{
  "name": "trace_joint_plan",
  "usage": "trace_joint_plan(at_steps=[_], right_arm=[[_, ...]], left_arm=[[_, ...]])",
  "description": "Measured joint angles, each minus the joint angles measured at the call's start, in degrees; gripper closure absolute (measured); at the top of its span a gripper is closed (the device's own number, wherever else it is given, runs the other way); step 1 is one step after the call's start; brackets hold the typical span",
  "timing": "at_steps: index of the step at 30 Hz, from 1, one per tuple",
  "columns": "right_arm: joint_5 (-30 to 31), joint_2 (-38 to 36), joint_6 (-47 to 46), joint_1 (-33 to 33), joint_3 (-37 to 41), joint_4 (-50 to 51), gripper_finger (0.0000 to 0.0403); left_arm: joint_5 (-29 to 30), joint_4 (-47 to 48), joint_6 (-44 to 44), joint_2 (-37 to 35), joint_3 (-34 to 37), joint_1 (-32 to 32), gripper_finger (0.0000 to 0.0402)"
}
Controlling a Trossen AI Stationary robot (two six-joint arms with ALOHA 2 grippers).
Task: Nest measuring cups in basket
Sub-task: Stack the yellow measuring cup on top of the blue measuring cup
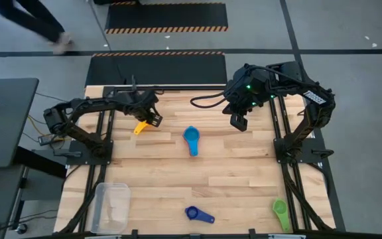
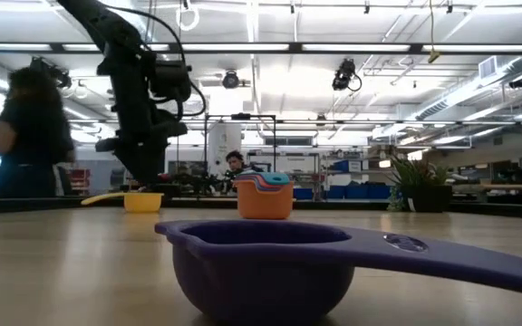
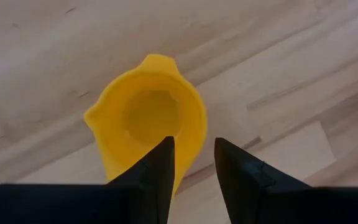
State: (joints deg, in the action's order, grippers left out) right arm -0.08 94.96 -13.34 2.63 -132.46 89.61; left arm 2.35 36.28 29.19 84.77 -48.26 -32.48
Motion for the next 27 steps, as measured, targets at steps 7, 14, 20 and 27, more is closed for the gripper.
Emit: trace_joint_plan(at_steps=[7, 14, 20, 27], right_arm=[[0.00, 0.00, 0.01, 0.00, 0.00, -0.01, 0.0392], [0.00, 0.00, 0.02, 0.00, 0.00, 0.00, 0.0392], [0.02, 0.00, 0.06, 0.00, 0.00, -0.37, 0.0392], [0.35, 0.02, 3.21, -0.33, -0.28, -0.20, 0.0392]], left_arm=[[0.39, -5.07, -1.83, 0.00, 3.49, 0.27, 0.0281], [0.37, -8.12, -2.27, 1.81, 5.83, 0.69, 0.0281], [0.28, -9.70, -5.56, 5.51, 5.60, 1.63, 0.0313], [-1.11, -8.45, -1.91, 5.34, 3.93, 2.19, 0.0389]])
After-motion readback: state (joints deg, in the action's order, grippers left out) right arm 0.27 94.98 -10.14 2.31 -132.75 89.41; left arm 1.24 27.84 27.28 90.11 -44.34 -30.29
